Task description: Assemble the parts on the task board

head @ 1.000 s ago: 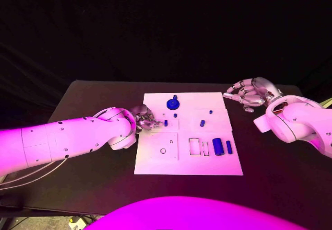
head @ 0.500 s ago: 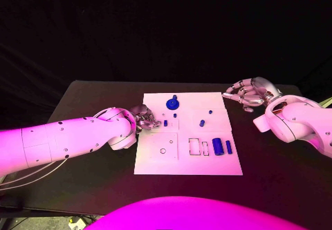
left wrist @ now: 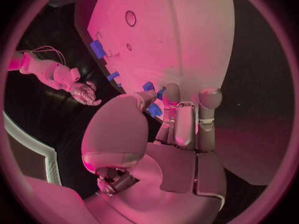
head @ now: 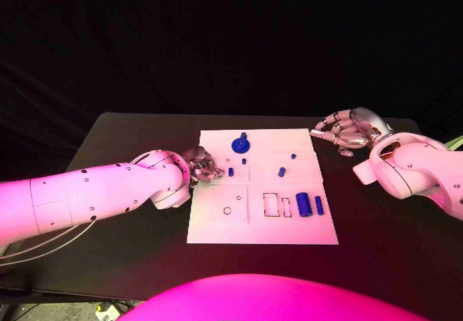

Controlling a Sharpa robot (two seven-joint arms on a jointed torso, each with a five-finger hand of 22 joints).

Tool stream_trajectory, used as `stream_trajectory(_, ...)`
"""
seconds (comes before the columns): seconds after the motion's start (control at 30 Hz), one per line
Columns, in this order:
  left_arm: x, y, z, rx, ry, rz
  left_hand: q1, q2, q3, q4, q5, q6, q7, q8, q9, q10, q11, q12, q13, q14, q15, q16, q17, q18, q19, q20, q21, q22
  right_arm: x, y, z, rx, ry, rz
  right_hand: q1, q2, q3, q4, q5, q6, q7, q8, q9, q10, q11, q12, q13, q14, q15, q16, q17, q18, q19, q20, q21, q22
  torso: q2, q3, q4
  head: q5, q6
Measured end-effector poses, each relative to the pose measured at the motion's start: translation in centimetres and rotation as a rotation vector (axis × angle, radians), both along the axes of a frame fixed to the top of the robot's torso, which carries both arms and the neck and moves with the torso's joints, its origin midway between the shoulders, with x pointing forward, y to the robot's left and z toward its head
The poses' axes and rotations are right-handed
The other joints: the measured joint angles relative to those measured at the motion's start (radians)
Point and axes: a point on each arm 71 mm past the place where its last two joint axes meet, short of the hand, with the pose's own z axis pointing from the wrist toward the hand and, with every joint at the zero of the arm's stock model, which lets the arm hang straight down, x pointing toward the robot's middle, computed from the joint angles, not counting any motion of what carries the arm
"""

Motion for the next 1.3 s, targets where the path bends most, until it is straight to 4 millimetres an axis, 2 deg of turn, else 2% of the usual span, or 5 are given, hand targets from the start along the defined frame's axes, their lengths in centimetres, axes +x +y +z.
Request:
stream_trajectory(0.13, 0.0, 0.0, 0.0, -0.004, 0.004, 0.002, 0.005, -0.006, 0.023, -0.012, -0.010, -0.005, 0.001, 0.011, 0.000, 0.000, 0.000, 0.000, 0.000, 0.000, 0.000, 0.000, 0.000, 0.000, 0.003, -0.003, 0.001, 0.001, 0.0, 0.0, 0.0, 0.000, 0.000, 0.000, 0.000, 0.000, 0.000, 0.000, 0.000, 0.002, -0.002, 0.000, 0.000, 0.000, 0.000, 0.000, 0.000, 0.000, 0.000, -0.011, 0.000, 0.000, 0.000, 0.000, 0.000, 0.000, 0.000, 0.0004, 0.0000, 0.000, 0.000)
stream_trajectory(0.27, 0.0, -0.1, 0.0, -0.012, 0.008, 0.005, -0.016, -0.032, 0.104, -0.076, -0.032, -0.014, 0.007, 0.033, 0.001, 0.000, 0.000, 0.000, -0.002, 0.000, 0.000, 0.011, 0.000, 0.000, 0.003, -0.003, 0.008, 0.007, 0.0, 0.0, 0.0, 0.000, 0.001, 0.000, 0.000, 0.000, 0.000, 0.000, 0.000, 0.002, -0.002, 0.000, 0.000, 0.000, 0.000, 0.000, 0.000, 0.000, 0.000, -0.011, 0.000, 0.000, 0.000, 0.000, 0.000, 0.000, 0.000, 0.0003, -0.0001, 0.000, 0.000)
stream_trajectory(0.5, -0.1, -0.2, 0.0, -0.026, 0.017, 0.011, -0.029, -0.046, 0.146, -0.110, -0.035, -0.020, 0.008, 0.045, 0.001, 0.000, 0.000, 0.000, -0.003, 0.000, 0.000, 0.011, 0.000, 0.000, 0.003, -0.003, 0.020, 0.018, 0.0, 0.0, -0.1, -0.001, 0.002, 0.000, 0.000, 0.000, 0.000, 0.000, 0.000, 0.002, -0.002, 0.000, 0.000, 0.000, 0.000, 0.000, 0.000, 0.000, 0.000, -0.011, 0.000, 0.000, 0.000, 0.000, 0.000, 0.000, 0.000, 0.0002, -0.0003, 0.001, 0.000)
stream_trajectory(0.53, -0.2, -0.2, 0.0, -0.029, 0.018, 0.011, -0.028, -0.044, 0.203, -0.135, -0.028, -0.024, 0.003, 0.045, 0.000, 0.000, 0.000, 0.000, -0.004, 0.000, 0.000, 0.011, 0.000, 0.000, 0.003, -0.003, 0.020, 0.018, 0.0, 0.0, -0.1, -0.001, 0.002, 0.001, 0.000, 0.000, 0.000, 0.000, 0.000, 0.002, -0.002, 0.000, 0.000, 0.000, 0.000, 0.000, 0.000, 0.000, 0.000, -0.011, 0.000, 0.000, 0.000, 0.000, 0.000, 0.000, 0.000, 0.0001, -0.0004, 0.001, 0.000)
stream_trajectory(1.3, 0.2, 0.3, 1.9, -0.059, 0.015, 0.013, -0.036, -0.052, 0.241, -0.147, -0.029, -0.028, 0.006, 0.062, 0.006, 0.001, 0.000, 0.000, -0.008, 0.000, 0.000, 0.023, 0.000, 0.000, 0.005, -0.005, 0.032, 0.030, -0.1, -0.1, -0.3, -0.002, 0.008, 0.000, 0.000, 0.000, 0.000, 0.000, 0.000, 0.002, -0.002, 0.000, 0.000, 0.000, 0.000, 0.000, 0.000, 0.000, 0.000, -0.011, 0.000, 0.000, 0.000, 0.000, 0.000, 0.000, 0.000, 0.0000, 0.0007, 0.001, 0.000)
